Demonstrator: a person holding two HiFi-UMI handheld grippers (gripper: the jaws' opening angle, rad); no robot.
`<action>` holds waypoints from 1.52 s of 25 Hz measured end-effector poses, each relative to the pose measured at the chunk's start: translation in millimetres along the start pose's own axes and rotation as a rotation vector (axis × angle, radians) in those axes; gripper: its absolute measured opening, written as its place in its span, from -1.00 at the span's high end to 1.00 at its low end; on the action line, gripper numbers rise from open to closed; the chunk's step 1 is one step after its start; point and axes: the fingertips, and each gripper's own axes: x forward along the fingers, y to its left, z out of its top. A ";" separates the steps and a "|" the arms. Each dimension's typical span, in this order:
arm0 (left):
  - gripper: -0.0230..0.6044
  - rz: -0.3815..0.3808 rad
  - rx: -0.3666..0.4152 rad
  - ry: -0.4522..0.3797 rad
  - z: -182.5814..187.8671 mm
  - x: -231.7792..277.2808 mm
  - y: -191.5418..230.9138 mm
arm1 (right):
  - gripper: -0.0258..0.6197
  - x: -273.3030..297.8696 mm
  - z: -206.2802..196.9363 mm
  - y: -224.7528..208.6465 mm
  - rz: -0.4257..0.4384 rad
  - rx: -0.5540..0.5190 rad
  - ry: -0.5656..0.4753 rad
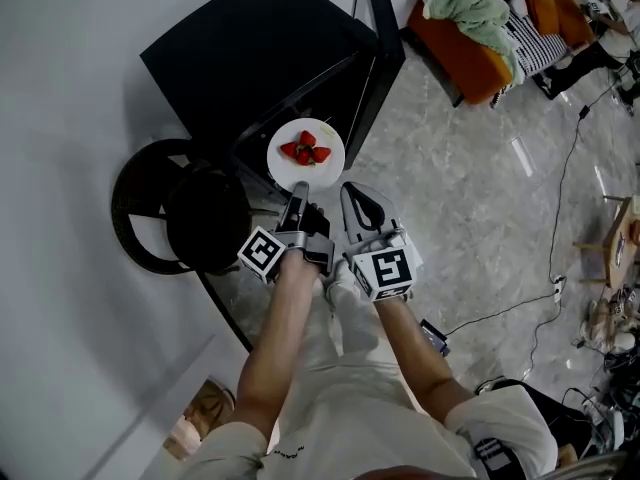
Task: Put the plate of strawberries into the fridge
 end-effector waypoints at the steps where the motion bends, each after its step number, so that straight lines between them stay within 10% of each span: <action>1: 0.89 0.007 -0.001 -0.001 0.6 0.3 5.9 | 0.91 0.8 -1.9 0.1 -0.005 -0.002 0.004; 38: 0.89 0.057 0.011 -0.046 29.9 56.1 133.3 | 0.91 26.2 -99.2 -3.8 0.002 0.054 0.034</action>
